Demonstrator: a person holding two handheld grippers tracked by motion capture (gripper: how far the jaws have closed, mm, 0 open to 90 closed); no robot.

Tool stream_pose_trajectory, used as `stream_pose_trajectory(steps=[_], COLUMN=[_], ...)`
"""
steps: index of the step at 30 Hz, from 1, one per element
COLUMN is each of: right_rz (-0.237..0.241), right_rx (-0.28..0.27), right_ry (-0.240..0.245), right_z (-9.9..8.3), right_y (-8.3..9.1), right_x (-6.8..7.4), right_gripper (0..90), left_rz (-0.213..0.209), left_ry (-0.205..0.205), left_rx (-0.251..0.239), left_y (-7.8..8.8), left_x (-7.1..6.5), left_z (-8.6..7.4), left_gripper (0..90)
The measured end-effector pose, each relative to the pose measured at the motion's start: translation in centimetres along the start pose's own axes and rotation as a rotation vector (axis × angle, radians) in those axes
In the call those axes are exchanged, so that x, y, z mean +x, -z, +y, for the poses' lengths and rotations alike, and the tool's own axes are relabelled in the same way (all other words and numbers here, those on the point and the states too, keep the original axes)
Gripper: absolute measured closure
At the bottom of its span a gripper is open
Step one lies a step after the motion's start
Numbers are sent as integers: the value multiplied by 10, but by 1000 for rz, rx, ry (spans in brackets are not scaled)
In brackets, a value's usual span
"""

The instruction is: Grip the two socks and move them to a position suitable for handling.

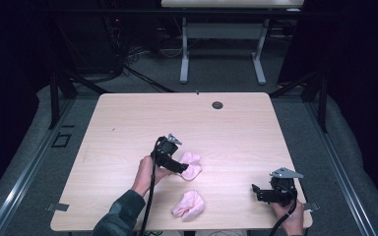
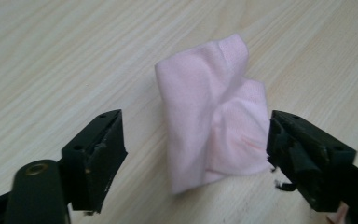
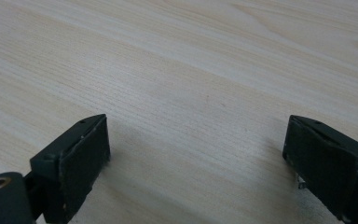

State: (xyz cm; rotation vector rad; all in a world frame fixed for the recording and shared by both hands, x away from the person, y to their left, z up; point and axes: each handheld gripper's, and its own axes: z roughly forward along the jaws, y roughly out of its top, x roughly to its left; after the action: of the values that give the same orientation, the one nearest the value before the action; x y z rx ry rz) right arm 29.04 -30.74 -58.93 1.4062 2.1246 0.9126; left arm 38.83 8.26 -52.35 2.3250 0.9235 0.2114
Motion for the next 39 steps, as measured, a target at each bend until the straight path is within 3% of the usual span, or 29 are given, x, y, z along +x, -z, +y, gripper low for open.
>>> stream_pose_trajectory(steps=[5, 8, 13, 20, 24, 28, 35, 39], right_rz=[-2, -3, -3, -4, -8, -8, -9, -6], right_rx=[-2, -4, -5, -7, -5, -6, -5, -7], right_ry=[-2, -5, -6, -8, -8, -8, -8, -9], right_z=[0, 0, 0, 0, 0, 0, 0, 0], right_y=[0, 0, 0, 0, 0, 0, 0, 0], right_x=[0, 0, 0, 0, 0, 0, 0, 0], right_gripper=[67, 68, 68, 71, 73, 73, 75, 75], left_rz=[7, -8, -39, -90, -111, -100, -111, -106], left_ry=[-3, -21, -31, -49, -66, -87, -102, -79], left_rx=[-43, -43, -31, -15, -7, 14, 15, -16], left_y=[26, 36, 42, 40, 35, 27, 24, 22], left_x=[-8, -16, -37, -65, -79, -87, -86, -80], left_z=[-20, -36, -65, -90, -99, -104, -108, -110], left_gripper=[178, 186, 189, 205, 275, 421, 711, 827])
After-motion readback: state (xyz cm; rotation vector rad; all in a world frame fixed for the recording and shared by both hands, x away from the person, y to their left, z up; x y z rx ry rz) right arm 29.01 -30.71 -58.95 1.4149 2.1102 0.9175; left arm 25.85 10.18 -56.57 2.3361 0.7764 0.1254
